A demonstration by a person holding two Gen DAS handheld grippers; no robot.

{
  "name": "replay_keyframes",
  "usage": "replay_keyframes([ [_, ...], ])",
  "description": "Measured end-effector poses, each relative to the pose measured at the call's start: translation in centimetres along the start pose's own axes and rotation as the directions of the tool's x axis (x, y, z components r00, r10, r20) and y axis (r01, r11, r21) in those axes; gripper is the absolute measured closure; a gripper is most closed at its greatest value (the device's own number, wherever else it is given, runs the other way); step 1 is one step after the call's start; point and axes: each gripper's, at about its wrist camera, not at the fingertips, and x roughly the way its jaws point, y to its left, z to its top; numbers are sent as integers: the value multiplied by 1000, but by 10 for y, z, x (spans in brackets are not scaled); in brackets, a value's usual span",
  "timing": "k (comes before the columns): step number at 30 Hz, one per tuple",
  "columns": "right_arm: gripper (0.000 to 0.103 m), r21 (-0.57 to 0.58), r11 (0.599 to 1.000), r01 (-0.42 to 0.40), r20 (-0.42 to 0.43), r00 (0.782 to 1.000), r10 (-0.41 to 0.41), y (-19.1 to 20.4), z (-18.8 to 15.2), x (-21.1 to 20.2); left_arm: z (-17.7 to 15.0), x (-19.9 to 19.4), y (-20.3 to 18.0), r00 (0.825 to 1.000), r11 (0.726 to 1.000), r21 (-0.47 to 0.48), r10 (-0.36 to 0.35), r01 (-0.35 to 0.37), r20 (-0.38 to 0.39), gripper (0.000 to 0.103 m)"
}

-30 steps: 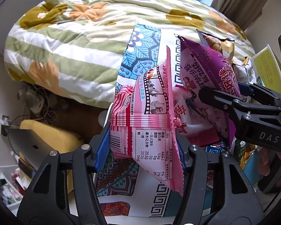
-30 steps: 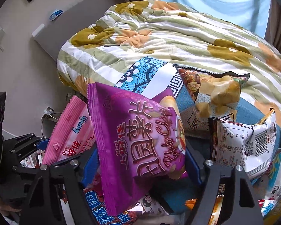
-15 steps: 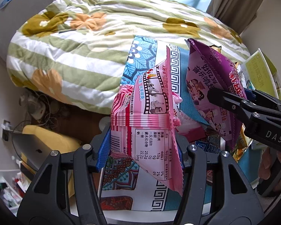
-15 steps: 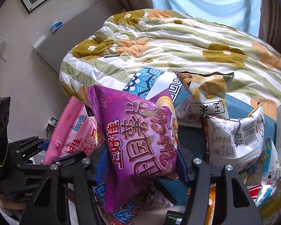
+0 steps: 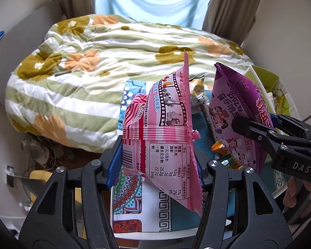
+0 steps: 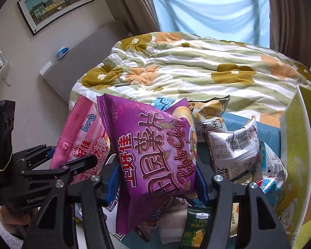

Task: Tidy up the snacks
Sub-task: 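Carry both bags to the box while the left tool releases the pink bag inside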

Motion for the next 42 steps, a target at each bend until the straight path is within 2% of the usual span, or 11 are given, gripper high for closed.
replay_keyframes([
  [7,47,99,992,80,104,990,-91,-28,-6,-67,25,-21,-56,995,993,95,-75,69,66,50],
  [14,47,157,976,152,154,972,-176,-83,-21,-131,40,-26,-140,985,984,141,-127,111,113,50],
  [20,47,201,961,190,154,963,-222,-152,-29,-176,43,-12,-229,980,975,163,-168,150,104,50],
  [26,47,228,952,204,158,957,-243,-220,-40,-212,34,20,-316,979,966,178,-198,187,49,50],
  [29,47,240,950,199,160,957,-241,-250,-46,-224,26,40,-357,983,965,193,-185,178,18,50],
  [33,47,248,949,194,146,961,-235,-282,-52,-230,12,71,-391,990,971,190,-135,142,-47,50],
  [40,47,235,957,170,114,973,-201,-310,-57,-231,-8,110,-413,990,979,187,-53,76,-127,50],
  [42,47,232,960,159,113,975,-189,-313,-57,-229,-10,117,-414,989,981,182,-40,66,-143,45],
])
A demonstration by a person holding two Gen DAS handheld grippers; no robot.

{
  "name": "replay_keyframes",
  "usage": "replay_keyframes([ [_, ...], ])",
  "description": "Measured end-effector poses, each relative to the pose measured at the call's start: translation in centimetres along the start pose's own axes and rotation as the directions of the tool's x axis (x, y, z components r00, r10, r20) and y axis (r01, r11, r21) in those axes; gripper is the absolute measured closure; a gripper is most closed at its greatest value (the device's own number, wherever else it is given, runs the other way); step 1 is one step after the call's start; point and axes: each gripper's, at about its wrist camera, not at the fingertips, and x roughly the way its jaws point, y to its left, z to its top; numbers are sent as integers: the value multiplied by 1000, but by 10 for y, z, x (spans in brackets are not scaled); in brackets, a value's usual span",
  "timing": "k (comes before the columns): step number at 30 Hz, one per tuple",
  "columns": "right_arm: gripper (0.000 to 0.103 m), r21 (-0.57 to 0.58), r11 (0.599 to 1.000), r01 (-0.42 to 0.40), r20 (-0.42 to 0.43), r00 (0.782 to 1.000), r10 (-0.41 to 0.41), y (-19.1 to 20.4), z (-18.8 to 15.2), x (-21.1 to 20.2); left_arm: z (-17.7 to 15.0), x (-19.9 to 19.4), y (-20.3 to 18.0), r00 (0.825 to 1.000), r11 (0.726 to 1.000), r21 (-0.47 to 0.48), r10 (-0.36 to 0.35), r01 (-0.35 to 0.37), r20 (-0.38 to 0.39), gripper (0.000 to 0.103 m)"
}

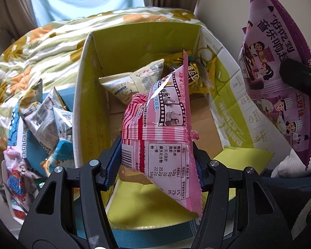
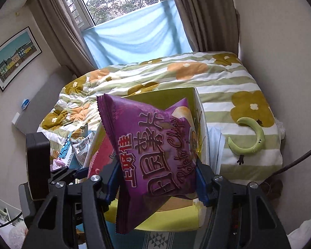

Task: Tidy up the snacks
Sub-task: 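Carry both bags to the box while the left tool releases the pink bag inside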

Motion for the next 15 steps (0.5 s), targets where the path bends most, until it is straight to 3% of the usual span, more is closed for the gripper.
replay_keyframes([
  [1,47,1,1000,-5,-2,1000,5,-2,0,2,-1,2,0,1000,1000,-2,4,-4,-4,42],
  [3,47,3,1000,-16,-11,1000,16,-2,-2,7,-3,3,-1,1000,1000,-9,23,-23,-1,9],
  [4,47,2,1000,-21,-16,1000,21,-3,-3,9,-4,1,1,999,999,-14,32,-32,10,4],
  [15,47,26,1000,-12,-68,998,14,-1,-8,27,-14,-31,54,999,997,-79,-3,6,42,2],
])
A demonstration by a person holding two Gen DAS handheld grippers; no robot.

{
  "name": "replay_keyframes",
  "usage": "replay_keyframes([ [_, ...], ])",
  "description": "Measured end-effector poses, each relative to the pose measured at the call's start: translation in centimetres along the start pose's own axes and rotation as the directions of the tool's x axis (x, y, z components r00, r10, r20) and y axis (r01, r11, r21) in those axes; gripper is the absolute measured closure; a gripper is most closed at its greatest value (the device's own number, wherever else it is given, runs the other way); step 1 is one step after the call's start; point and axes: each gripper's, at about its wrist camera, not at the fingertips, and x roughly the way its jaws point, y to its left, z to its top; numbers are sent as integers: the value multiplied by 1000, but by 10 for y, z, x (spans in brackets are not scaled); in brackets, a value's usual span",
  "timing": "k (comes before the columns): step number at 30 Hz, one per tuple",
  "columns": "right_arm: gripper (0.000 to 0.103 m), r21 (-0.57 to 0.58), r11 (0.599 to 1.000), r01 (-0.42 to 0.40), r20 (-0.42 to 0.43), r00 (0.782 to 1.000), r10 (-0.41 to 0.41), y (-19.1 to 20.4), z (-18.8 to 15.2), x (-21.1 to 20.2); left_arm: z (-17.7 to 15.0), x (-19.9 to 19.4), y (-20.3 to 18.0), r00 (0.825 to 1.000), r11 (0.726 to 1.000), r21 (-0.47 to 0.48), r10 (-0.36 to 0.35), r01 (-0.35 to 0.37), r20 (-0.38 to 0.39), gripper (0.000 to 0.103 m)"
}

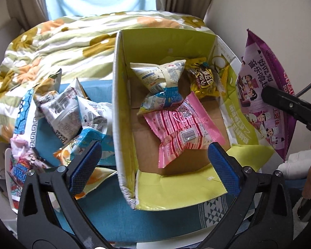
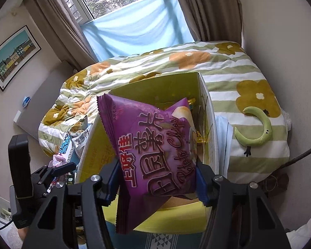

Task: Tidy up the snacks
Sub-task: 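Carry both bags to the box while the left tool releases the pink bag inside, then lower the purple bag into the box and open the right tool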

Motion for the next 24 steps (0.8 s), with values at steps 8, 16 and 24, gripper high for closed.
replay_keyframes([
  [8,46,28,999,42,-70,997,-40,10,5,34,6,-13,16,1000,1000,27,10,-10,0,2],
  [16,18,81,993,89,-75,994,-83,7,5,60,8,-13,29,999,999,31,41,-42,8,2],
  [24,7,70,994,89,-17,996,-88,8,-12,43,-2,-19,25,998,997,50,56,-58,36,2],
])
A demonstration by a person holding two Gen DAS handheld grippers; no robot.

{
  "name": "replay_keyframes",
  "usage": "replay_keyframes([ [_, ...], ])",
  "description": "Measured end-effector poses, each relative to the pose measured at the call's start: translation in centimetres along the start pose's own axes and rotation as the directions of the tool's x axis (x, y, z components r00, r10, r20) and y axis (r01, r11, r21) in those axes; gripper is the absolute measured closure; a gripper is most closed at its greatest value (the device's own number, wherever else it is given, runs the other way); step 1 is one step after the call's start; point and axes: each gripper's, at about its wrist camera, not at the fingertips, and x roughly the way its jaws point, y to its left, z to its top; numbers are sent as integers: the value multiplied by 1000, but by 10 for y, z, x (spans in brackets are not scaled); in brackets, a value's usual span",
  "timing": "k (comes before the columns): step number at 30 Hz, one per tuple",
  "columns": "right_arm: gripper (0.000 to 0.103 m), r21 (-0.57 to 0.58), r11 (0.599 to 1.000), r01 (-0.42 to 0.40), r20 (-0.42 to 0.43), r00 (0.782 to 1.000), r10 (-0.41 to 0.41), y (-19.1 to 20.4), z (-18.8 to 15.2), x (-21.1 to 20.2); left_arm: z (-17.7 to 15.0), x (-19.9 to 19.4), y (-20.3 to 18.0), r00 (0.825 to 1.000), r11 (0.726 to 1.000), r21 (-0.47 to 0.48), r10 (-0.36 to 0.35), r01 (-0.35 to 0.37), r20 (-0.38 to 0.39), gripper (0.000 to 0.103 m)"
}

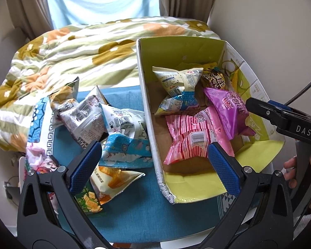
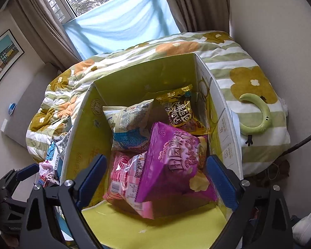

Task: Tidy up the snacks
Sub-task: 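Lower the purple bag into the box and open the right tool, then withdraw both tools from the box back toward the snack pile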

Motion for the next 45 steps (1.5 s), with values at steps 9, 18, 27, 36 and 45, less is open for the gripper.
replay_keyframes([
  [9,7,-63,998,-20,-4,1000,20,10,-2,-26,-7,-32,1,998,998,-55,4,0,69,2],
  [18,7,-180,980,-84,45,995,94,39,-3,-57,-39,-80,31,988,989,-131,92,-76,120,2],
  [27,7,-257,963,-76,92,990,103,95,-26,-84,-70,-117,108,982,978,-193,110,-80,153,2],
  [36,7,-263,962,-76,124,986,112,176,-62,-81,-99,-122,198,993,981,-192,42,-20,108,2],
  [45,7,-231,972,-42,84,994,63,241,-103,-40,-113,-101,245,995,991,-96,-86,92,59,2],
])
